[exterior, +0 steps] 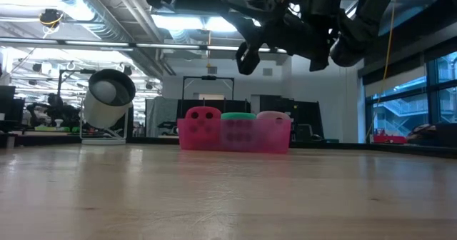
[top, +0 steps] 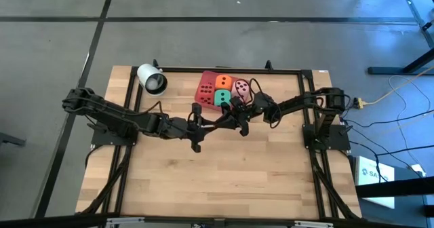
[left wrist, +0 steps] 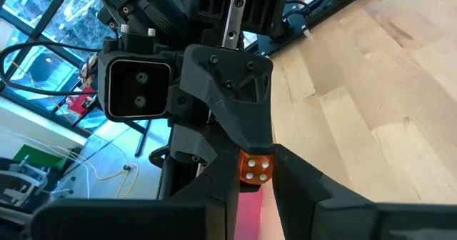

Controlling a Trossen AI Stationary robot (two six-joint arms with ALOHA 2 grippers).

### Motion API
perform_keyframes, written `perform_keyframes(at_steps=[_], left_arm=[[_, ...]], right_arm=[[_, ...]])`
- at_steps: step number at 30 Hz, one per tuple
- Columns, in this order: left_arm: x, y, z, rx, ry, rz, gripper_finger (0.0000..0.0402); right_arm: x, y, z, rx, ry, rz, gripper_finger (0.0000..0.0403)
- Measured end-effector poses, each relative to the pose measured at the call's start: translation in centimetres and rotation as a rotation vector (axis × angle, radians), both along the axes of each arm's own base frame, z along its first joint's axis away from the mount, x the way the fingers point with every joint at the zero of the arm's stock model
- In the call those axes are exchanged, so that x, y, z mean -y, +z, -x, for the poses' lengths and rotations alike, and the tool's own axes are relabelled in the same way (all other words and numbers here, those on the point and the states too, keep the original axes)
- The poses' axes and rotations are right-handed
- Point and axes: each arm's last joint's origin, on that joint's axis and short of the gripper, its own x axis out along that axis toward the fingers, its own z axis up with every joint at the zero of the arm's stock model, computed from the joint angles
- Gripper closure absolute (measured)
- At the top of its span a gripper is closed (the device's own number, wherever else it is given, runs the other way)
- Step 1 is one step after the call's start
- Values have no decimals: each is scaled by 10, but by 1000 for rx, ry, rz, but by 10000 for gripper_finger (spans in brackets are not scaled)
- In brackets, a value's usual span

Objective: Pick & Place Dice
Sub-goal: Put the orange die into the pink bin

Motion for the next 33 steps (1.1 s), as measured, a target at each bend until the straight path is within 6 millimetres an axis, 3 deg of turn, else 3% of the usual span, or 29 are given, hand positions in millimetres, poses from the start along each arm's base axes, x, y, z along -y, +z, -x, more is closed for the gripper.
perform_keyframes(at_steps=[20, 33], left_arm=[[5, 2, 2, 16, -55, 60, 235], [7, 26, 28, 77, 59, 28, 216]], right_arm=[[-1, 1, 0, 6, 17, 4, 348], [-1, 1, 0, 1, 46, 3, 348]])
